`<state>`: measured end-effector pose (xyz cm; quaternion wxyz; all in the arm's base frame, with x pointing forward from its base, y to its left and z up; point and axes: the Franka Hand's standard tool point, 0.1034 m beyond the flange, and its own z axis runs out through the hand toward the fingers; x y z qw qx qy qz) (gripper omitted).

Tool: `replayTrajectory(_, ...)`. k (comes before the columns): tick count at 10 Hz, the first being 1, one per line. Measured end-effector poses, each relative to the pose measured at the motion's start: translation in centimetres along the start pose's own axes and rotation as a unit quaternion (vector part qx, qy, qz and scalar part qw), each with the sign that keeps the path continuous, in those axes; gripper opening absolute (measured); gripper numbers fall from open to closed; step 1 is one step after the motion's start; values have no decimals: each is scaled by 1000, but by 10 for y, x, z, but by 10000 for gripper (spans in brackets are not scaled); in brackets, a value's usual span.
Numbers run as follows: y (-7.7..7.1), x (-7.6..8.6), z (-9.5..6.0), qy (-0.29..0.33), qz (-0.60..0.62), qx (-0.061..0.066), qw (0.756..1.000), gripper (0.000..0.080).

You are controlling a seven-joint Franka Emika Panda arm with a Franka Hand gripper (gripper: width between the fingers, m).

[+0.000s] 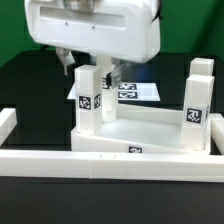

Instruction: Assemble desk

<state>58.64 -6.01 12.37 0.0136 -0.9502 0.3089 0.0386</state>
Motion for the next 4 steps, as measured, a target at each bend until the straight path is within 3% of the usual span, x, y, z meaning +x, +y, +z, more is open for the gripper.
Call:
replayTrajectory(1, -6, -6, -7, -4, -1, 3, 1000, 645)
replayTrajectory(4, -5, -5, -4, -4, -4, 1, 1000, 649)
